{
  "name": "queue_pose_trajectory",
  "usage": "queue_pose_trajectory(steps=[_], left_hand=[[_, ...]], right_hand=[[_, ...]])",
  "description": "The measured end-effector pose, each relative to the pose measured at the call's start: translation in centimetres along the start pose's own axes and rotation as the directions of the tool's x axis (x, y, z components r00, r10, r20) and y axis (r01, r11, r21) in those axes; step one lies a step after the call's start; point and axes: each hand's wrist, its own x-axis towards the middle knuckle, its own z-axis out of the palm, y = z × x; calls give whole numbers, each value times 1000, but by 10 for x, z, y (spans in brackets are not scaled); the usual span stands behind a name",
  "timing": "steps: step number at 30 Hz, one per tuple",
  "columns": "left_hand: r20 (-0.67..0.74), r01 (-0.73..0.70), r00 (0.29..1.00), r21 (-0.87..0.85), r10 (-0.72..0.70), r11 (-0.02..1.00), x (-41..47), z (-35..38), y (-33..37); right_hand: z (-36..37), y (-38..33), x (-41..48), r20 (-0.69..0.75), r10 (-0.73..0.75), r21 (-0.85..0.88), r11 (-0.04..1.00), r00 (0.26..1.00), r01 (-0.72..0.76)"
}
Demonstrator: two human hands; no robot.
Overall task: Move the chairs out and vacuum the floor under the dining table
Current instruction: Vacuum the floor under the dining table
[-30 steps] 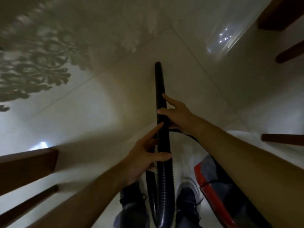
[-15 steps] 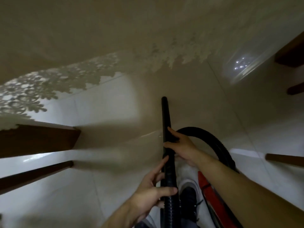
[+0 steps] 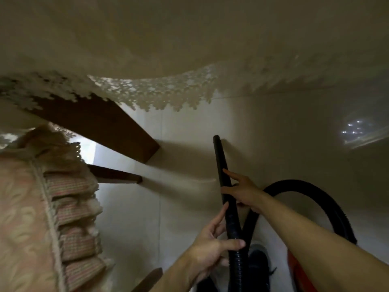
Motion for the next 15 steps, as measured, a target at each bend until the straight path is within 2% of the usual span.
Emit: queue_pose_trajectory(steps=[3,7,15], left_hand=[[-30,-66,998,-119,63,991,-5,-23,0],[-73,-114,992,-171,103,979,-8,-34,7],[-119,-202,977,-278,175,939,-11,-75,21]], right_hand=[[28,-17,16,57,-12,-124,992,998,20],[45,-31,33,94,-34,-211,976,995,53],[94,-70,69,213,-3,-307,949,977,70]])
